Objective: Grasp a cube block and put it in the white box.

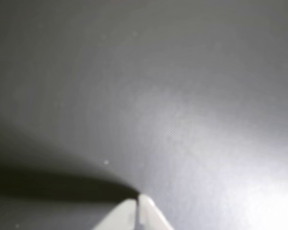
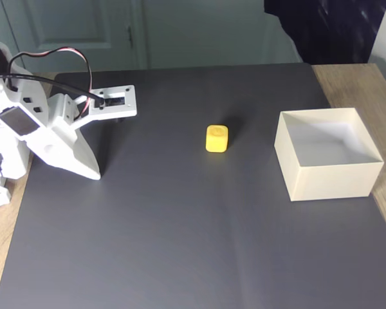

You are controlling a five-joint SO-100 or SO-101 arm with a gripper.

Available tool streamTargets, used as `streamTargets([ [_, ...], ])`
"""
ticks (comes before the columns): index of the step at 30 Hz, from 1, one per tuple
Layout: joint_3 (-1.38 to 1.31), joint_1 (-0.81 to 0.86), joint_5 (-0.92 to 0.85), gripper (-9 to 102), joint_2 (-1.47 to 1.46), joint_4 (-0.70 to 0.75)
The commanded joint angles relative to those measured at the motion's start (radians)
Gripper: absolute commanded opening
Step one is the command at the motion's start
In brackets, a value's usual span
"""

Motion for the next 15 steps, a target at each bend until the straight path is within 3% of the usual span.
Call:
streamTargets([
  [1,-0.005,0.005,0.005,0,0.008,0.005],
  [15,-0.005,-0.044,0.009,0,0.008,0.005],
])
